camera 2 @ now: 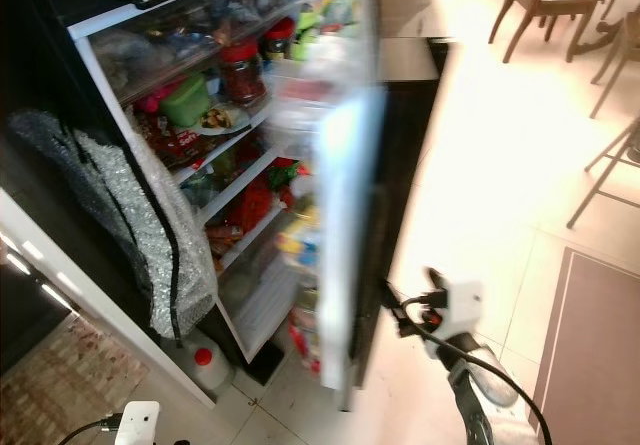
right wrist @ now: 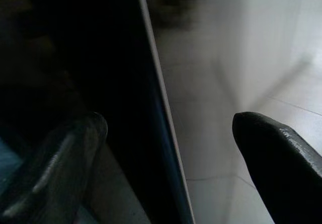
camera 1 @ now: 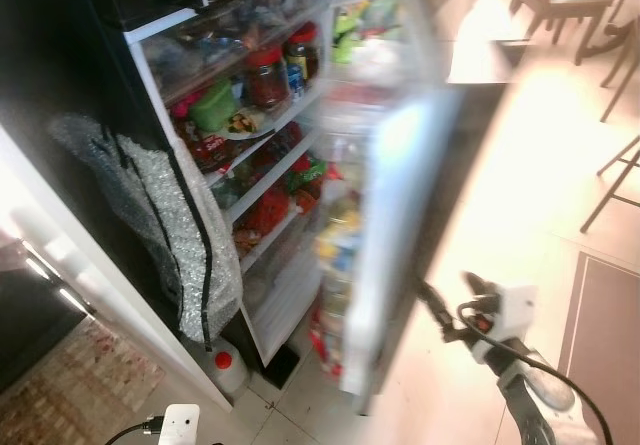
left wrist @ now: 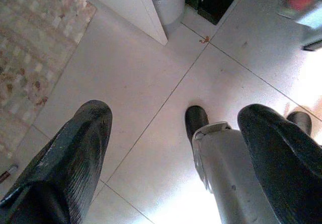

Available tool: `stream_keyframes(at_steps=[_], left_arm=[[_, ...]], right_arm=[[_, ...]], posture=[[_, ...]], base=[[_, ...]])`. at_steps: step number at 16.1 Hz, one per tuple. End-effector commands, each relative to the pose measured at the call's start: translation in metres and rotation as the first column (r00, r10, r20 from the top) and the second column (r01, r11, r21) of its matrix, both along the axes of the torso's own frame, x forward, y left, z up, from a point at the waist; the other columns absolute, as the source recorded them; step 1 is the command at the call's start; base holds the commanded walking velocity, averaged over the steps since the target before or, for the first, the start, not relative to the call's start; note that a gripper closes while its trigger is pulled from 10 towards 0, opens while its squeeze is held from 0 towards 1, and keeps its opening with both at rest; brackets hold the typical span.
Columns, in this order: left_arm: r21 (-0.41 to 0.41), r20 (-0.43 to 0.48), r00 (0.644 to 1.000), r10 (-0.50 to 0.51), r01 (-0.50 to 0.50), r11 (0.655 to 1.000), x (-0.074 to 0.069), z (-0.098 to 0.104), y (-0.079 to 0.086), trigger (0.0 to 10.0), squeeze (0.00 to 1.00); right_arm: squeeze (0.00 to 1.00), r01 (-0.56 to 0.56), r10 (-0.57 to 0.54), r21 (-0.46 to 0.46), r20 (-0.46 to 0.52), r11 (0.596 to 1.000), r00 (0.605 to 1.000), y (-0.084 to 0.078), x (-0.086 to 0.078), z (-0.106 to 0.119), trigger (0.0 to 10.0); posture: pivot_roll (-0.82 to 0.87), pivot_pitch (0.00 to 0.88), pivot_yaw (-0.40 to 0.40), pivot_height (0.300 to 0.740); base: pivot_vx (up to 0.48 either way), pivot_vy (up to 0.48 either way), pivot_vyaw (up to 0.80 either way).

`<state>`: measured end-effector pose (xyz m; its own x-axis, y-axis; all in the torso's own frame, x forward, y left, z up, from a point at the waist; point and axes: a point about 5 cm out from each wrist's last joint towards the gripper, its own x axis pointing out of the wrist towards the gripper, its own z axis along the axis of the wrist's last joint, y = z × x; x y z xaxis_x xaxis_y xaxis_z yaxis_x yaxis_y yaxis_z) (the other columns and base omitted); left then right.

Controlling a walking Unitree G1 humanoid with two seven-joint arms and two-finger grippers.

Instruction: Restocking fridge

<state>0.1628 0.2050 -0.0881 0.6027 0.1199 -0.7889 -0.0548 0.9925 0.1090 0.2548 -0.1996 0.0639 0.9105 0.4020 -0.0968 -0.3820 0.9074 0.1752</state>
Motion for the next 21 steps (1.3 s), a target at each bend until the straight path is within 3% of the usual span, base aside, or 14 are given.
stream_keyframes(at_steps=[1, 3, 6, 9, 18, 20, 21], left_arm=[[-0.001, -0.028, 1.0, -0.014, 0.014, 1.0, -0.006, -0.003, -0.001, 10.0, 0.0], [-0.001, -0.025, 1.0, -0.013, 0.013, 1.0, -0.005, -0.002, -0.001, 10.0, 0.0], [0.0, -0.018, 1.0, -0.009, 0.009, 1.0, -0.002, -0.001, -0.001, 10.0, 0.0], [0.001, -0.019, 1.0, -0.004, 0.004, 1.0, -0.003, -0.002, 0.001, 10.0, 0.0], [0.002, -0.027, 1.0, 0.001, -0.001, 1.0, -0.007, -0.003, 0.003, 10.0, 0.0], [0.003, -0.031, 1.0, 0.004, -0.004, 1.0, -0.007, -0.003, 0.003, 10.0, 0.0], [0.002, -0.034, 0.999, 0.005, -0.005, 1.0, -0.007, -0.003, 0.003, 10.0, 0.0]], right_arm=[[0.0, -0.118, 0.117, 0.016, 0.04, 0.993, 0.992, 0.01, 0.009, 0.015, 10.0], [0.0, -0.26, 0.257, 0.014, 0.113, 0.966, 0.96, 0.028, 0.03, 0.038, 10.0], [0.0, -0.294, 0.288, 0.006, 0.175, 0.956, 0.941, 0.043, 0.059, 0.059, 10.0], [0.0, -0.342, 0.336, 0.002, 0.178, 0.94, 0.925, 0.051, 0.064, 0.063, 10.0], [0.0, -0.33, 0.327, 0.003, 0.133, 0.944, 0.936, 0.05, 0.071, 0.05, 10.0], [0.0, -0.242, 0.24, 0.014, 0.091, 0.97, 0.967, 0.042, 0.072, 0.037, 10.0], [0.0, -0.116, 0.115, 0.015, 0.032, 0.993, 0.993, 0.029, 0.072, 0.022, 10.0]], posture=[[-0.14, 0.037, 0.034, 0.74], [-0.14, 0.038, 0.039, 0.74], [-0.13, 0.036, 0.041, 0.74], [-0.12, 0.035, 0.041, 0.74], [-0.12, 0.036, 0.041, 0.74], [-0.11, 0.036, 0.038, 0.74], [-0.11, 0.035, 0.035, 0.74]], base=[[0.0, 0.0, 0.0], [0.0, 0.0, 0.0], [0.0, 0.0, 0.0], [0.0, 0.0, 0.0], [0.0, 0.0, 0.0], [0.0, 0.0, 0.0], [0.0, 0.0, 0.0]])
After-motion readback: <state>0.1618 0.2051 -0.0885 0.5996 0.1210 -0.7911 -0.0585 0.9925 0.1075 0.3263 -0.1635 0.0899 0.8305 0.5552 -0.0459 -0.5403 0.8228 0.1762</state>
